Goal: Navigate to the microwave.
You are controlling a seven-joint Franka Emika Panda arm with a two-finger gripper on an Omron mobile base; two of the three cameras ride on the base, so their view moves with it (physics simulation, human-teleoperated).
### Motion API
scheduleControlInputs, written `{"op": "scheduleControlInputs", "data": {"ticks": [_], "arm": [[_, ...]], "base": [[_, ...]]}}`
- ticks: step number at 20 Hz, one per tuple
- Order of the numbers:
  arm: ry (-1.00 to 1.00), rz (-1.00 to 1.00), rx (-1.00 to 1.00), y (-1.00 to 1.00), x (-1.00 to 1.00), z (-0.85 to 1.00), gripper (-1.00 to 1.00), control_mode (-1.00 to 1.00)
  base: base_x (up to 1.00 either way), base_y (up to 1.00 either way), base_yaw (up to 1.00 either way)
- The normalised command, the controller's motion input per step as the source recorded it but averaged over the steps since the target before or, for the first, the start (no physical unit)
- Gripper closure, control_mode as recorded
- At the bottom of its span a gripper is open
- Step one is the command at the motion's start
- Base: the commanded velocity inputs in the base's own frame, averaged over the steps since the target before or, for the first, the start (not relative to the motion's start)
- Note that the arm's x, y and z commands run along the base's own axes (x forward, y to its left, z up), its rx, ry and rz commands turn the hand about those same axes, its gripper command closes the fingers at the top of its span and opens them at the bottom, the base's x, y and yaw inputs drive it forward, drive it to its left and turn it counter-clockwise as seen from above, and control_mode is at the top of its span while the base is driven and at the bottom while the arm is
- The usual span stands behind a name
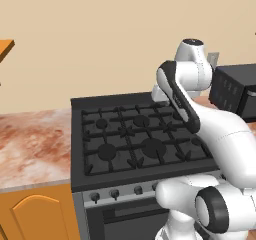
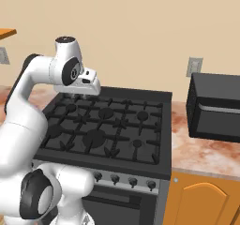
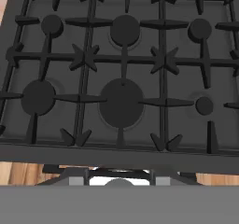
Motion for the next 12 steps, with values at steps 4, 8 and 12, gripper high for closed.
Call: {"op": "scheduleControlInputs", "data": {"ticks": [4,8,12], "arm": [[-0.1,0.0,-0.01,0.05,-0.66,0.03,-1.0,-1.0],[-0.28,0.0,-0.03,0.02,-1.0,0.15,-1.0,-1.0],[-0.25,0.0,0.0,0.0,-0.81,0.37,-1.0,-1.0]], "base": [[0.0,0.0,0.0],[0.0,0.0,0.0],[0.0,0.0,0.0]]}}
